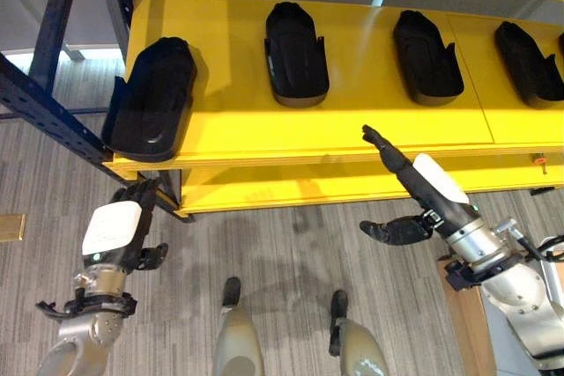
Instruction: Move parts from the plastic box to the shelf.
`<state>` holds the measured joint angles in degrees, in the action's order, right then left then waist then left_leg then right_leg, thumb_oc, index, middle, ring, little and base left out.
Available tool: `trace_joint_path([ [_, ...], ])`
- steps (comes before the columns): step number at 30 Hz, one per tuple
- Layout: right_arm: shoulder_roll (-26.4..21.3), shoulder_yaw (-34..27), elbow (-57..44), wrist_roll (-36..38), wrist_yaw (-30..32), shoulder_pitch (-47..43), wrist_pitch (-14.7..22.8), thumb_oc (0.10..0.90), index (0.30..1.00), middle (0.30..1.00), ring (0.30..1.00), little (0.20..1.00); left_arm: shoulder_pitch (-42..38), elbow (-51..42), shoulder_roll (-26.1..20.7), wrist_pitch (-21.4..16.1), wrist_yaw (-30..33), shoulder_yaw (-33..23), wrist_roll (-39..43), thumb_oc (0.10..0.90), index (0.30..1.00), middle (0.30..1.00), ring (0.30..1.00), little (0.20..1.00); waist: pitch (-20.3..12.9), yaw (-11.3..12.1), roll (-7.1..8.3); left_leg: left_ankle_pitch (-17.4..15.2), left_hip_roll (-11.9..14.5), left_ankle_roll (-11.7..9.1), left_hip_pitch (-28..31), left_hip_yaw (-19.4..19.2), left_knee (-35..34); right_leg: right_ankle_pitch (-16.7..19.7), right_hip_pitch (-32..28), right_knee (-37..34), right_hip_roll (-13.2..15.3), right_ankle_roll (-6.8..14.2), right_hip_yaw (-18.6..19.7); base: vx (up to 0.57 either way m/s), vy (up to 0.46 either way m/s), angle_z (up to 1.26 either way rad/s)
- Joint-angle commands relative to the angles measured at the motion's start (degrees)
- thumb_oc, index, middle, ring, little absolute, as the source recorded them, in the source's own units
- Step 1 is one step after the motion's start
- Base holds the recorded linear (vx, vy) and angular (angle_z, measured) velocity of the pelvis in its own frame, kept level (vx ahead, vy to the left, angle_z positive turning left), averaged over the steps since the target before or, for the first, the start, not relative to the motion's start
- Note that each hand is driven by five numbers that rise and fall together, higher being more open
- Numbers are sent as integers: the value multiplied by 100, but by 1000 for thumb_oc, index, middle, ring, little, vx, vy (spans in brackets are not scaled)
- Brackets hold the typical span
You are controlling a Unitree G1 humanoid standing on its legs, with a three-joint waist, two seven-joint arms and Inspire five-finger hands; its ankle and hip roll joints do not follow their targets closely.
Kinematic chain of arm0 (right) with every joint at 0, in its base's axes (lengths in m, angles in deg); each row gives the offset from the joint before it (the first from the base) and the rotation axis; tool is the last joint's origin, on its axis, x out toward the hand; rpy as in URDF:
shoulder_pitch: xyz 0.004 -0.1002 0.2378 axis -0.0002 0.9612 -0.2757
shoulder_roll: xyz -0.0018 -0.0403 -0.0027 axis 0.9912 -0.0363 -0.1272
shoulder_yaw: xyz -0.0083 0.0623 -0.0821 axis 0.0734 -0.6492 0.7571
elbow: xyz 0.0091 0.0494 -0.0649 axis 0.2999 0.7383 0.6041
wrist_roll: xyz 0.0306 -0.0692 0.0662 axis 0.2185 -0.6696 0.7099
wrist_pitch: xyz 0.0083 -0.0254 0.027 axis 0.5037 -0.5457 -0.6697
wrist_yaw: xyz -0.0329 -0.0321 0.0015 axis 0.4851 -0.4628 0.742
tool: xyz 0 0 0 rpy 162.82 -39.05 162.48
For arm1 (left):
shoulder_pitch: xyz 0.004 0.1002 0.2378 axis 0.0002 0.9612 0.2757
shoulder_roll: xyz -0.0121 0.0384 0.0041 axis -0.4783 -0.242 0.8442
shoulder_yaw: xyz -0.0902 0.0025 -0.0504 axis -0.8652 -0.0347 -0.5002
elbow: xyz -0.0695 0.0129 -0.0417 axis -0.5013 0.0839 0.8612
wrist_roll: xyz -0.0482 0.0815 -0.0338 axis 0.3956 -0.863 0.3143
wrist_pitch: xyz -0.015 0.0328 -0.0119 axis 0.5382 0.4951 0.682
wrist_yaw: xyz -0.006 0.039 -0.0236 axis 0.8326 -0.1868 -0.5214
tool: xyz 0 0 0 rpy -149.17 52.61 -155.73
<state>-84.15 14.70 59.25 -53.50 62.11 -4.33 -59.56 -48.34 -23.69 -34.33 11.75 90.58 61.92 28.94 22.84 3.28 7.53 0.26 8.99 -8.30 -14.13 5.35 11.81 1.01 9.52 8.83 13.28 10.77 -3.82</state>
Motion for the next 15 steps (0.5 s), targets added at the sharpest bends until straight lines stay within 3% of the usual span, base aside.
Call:
trace_joint_path([
  [1,-191,-127,-204,41,406,-628,425,900,1000,1000,1000,1000,-165,-147,-661,32,630,-372,-195,900,1000,1000,1000,1000,-282,-52,140,223,117,139,-399,98,73,-76,92,233,116,-71,41,0,0,0],
  [15,-343,28,-186,72,535,-896,496,900,1000,1000,1000,1000,-920,368,-1462,176,859,-45,-564,900,1000,1000,1000,1000,-94,-135,176,221,138,134,-584,83,216,-35,301,307,112,-65,128,-6,5,-1],
])
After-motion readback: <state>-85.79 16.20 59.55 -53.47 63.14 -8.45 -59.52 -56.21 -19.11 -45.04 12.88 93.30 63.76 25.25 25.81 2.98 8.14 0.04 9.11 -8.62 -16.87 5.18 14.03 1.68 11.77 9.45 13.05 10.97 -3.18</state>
